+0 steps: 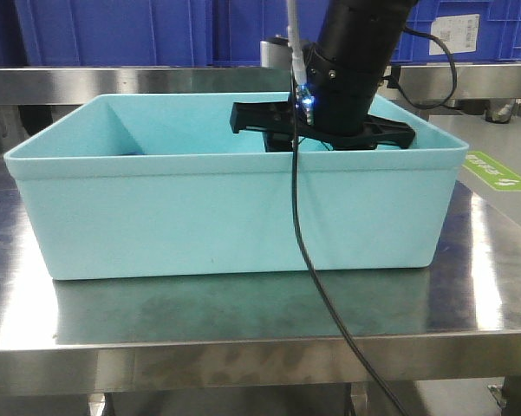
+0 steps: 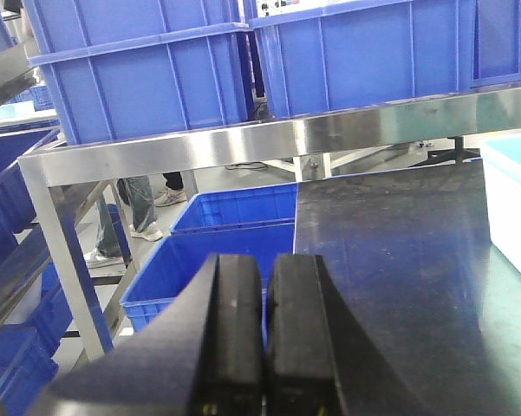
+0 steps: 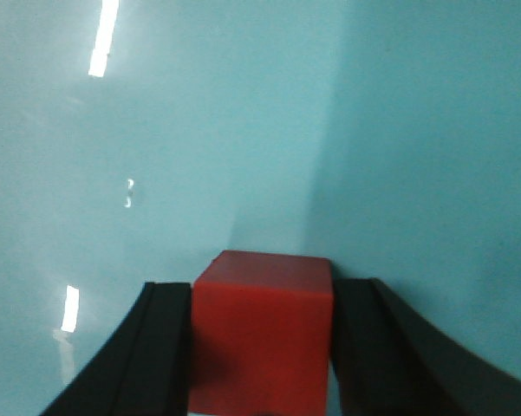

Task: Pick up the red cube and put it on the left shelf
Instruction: 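Close the right gripper around the red cube, then lift the red cube up out of the light-blue bin with the right gripper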

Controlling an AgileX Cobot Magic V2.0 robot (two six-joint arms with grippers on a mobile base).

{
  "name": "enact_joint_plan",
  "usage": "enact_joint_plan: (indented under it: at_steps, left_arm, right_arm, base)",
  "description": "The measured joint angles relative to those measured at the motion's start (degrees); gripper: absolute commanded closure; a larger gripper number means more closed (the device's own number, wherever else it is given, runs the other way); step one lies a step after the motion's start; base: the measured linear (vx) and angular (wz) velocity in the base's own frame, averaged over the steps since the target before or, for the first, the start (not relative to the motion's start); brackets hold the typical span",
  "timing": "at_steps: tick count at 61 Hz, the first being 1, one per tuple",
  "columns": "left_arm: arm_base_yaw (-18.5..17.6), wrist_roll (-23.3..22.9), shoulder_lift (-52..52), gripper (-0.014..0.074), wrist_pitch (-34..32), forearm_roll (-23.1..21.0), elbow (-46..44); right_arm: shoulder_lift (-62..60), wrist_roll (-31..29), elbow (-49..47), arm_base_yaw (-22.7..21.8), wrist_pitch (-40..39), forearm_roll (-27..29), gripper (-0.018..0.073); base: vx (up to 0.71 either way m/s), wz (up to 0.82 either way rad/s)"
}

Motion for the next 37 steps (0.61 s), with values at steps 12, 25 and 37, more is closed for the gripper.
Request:
enact_joint_plan:
  at_steps: [12,25,37]
  left_arm:
    - [0.0,0.0,0.0,0.0491,0.0,0.0,0.0]
    - [0.0,0.0,0.0,0.0491,0.0,0.0,0.0]
    - [0.0,0.0,0.0,0.0491,0.0,0.0,0.0]
  right_arm:
    - [-1.3,0.0,0.0,0.0,-3.6,-1.0,0.0501]
    - [-6.4,0.0,0.0,0.0,-8.0,-2.1,0.0501]
    - [-14.8,0.0,0.0,0.0,-13.1,-5.3,0.0501]
  base:
    - [0.00,0.00]
    - [0.00,0.00]
    - [0.00,0.00]
